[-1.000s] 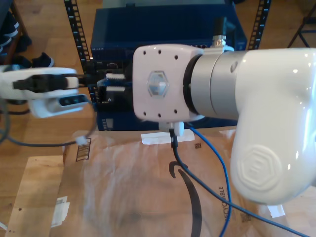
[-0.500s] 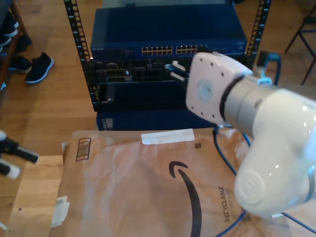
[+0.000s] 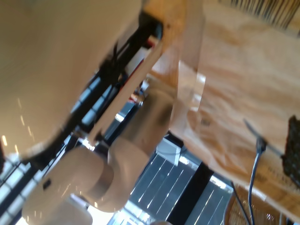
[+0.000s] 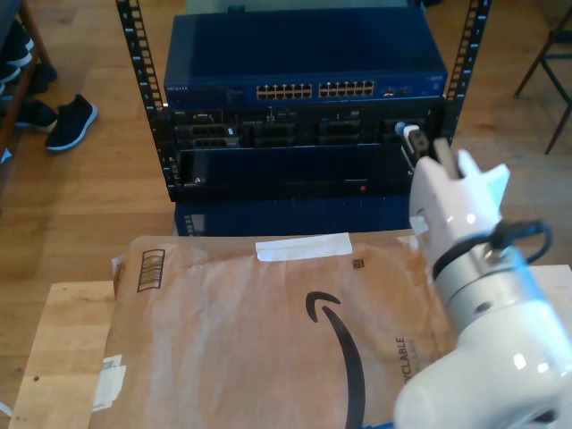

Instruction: Grab the cable and plug it in

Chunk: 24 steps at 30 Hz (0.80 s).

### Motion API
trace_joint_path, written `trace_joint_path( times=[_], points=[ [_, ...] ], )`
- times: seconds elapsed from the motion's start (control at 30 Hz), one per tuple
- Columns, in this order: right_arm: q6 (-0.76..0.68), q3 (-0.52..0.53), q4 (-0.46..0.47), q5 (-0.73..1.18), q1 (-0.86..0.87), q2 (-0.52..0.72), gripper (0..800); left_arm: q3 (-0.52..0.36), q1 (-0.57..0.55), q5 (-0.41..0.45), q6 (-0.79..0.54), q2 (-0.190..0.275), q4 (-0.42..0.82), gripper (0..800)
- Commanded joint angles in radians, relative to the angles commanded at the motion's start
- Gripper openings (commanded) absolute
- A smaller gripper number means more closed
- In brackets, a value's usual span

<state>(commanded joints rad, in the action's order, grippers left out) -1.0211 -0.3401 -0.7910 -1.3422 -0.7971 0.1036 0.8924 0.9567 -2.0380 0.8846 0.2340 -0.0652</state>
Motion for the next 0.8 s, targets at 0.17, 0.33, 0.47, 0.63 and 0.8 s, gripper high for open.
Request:
trace_joint_path(
  times=[0.17, 0.33, 0.47, 0.63, 0.8],
  points=[
    [0.052, -0.143, -0.261, -0.091, -0.100, -0.167, 0, -0.123, 0.084, 0.161, -0.106, 0.077, 0.129, 800],
    [0.089, -0.166, -0.302, -0.089, -0.112, -0.204, 0, -0.273, 0.164, 0.279, -0.276, 0.206, 0.172, 800],
    [0.091, -0.186, -0.351, -0.089, -0.117, -0.207, 0, -0.371, 0.305, 0.379, -0.434, 0.221, 0.224, 800],
    [0.092, -0.238, -0.371, -0.089, -0.117, -0.247, 0, -0.489, 0.448, 0.532, -0.528, 0.224, 0.273, 800],
    [0.106, -0.282, -0.430, -0.089, -0.118, -0.287, 0, -0.549, 0.517, 0.621, -0.601, 0.255, 0.267, 800]
  ],
)
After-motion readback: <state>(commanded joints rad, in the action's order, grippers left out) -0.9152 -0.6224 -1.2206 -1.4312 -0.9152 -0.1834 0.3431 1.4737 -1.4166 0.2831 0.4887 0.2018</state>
